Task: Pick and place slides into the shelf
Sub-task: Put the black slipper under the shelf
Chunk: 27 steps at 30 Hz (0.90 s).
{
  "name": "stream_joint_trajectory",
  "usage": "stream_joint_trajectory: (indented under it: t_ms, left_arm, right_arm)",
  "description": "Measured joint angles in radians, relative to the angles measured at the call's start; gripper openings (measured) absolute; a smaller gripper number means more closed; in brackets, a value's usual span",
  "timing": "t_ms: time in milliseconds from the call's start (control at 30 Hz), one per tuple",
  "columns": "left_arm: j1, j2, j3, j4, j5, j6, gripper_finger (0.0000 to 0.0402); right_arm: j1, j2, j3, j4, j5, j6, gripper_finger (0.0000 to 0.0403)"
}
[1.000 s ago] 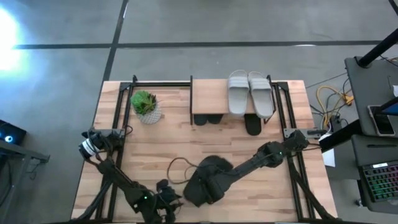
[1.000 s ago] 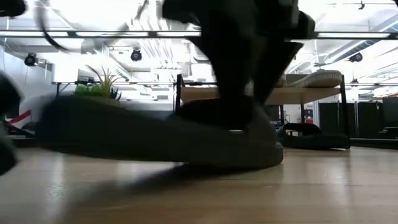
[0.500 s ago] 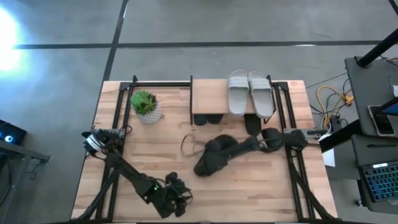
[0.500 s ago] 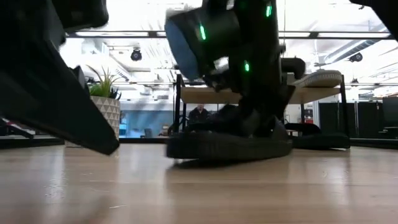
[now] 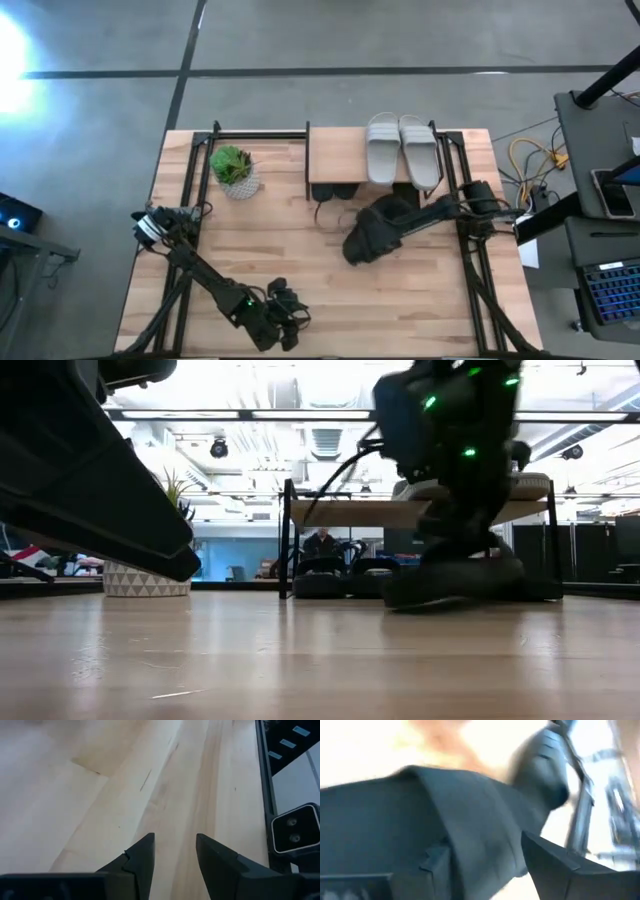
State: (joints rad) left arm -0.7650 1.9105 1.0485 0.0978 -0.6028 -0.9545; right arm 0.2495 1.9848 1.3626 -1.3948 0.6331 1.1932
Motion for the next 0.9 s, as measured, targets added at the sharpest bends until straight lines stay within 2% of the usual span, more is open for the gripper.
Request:
stream_joint_trajectory:
  t_ms: [133, 267, 333, 433, 500, 600, 733, 900]
  left_arm:
    - [0.004, 0.000, 0.000, -0.001, 0.002, 0.001, 0.0130]
    - [0.004, -0.007, 0.000, -0.001, 0.007, 0.000, 0.0130]
    - [0.006, -0.009, -0.001, 0.000, 0.007, 0.000, 0.0130]
    - [0.014, -0.012, -0.002, 0.000, 0.007, 0.001, 0.0130]
    - [0.024, -0.012, -0.002, -0.001, 0.007, 0.001, 0.0130]
    - [0.033, -0.012, -0.002, 0.000, 0.006, 0.002, 0.0130]
    - [0.037, -0.014, -0.002, 0.000, 0.006, 0.002, 0.0130]
    - [0.043, -0.015, 0.000, 0.000, 0.008, 0.028, 0.0130]
  right_arm:
    - [0.020, -0.019, -0.064, 0.147, 0.017, -0.291, 0.0234]
    - [0.020, 0.000, -0.070, 0.111, 0.116, -0.465, 0.0266]
    - [0.026, 0.010, -0.052, 0.086, 0.131, -0.534, 0.0277]
    - [0.054, 0.014, -0.029, 0.071, 0.145, -0.639, 0.0282]
    - [0.080, 0.025, -0.025, 0.062, 0.206, -0.726, 0.0277]
    - [0.095, 0.040, -0.033, 0.033, 0.245, -0.742, 0.0252]
    - [0.114, 0.053, -0.023, -0.015, 0.249, -0.626, 0.0214]
    - [0.229, 0.053, 0.119, -0.007, 0.189, -0.531, 0.0208]
